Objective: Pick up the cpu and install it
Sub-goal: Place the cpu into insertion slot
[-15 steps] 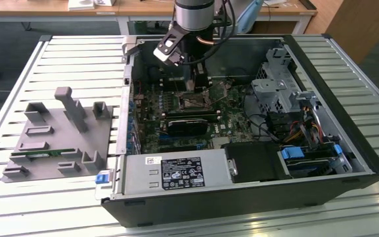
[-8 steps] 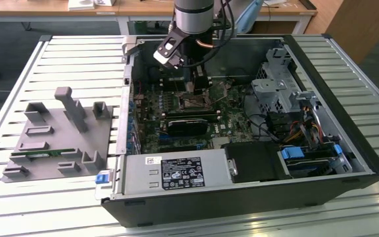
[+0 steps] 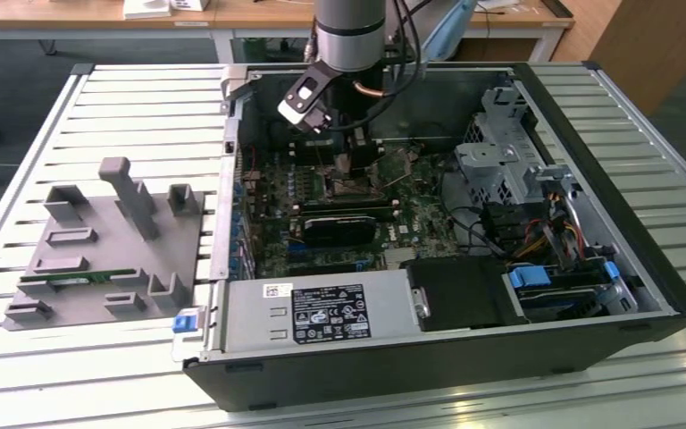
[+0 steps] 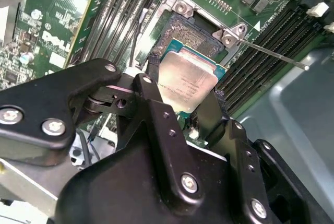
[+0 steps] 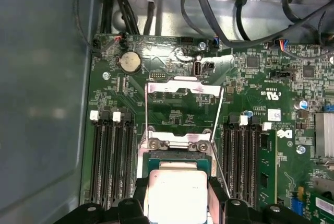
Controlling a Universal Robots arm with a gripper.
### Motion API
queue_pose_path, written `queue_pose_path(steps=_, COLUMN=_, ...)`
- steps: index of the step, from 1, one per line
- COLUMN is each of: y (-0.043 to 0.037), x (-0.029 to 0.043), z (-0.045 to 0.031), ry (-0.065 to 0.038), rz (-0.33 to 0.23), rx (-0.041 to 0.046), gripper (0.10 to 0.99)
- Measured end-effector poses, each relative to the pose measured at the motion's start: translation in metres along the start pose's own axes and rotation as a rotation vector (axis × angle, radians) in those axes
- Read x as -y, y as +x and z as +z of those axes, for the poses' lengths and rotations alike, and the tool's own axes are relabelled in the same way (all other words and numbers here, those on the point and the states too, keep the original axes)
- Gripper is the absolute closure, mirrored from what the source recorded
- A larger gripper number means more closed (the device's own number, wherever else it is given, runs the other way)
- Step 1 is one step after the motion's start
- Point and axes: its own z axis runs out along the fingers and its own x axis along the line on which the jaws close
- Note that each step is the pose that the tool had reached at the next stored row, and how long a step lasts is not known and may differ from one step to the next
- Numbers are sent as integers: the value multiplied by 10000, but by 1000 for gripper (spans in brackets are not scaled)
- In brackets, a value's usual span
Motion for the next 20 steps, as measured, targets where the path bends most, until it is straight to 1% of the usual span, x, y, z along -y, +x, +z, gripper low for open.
queue_pose_path(steps=12, y=1, x=35, z=160, ry=-1, rz=7, rx=1, gripper=553)
queue_pose_path(steps=20, y=-1, x=49, z=220, ry=0, rz=51, rx=5, gripper=553)
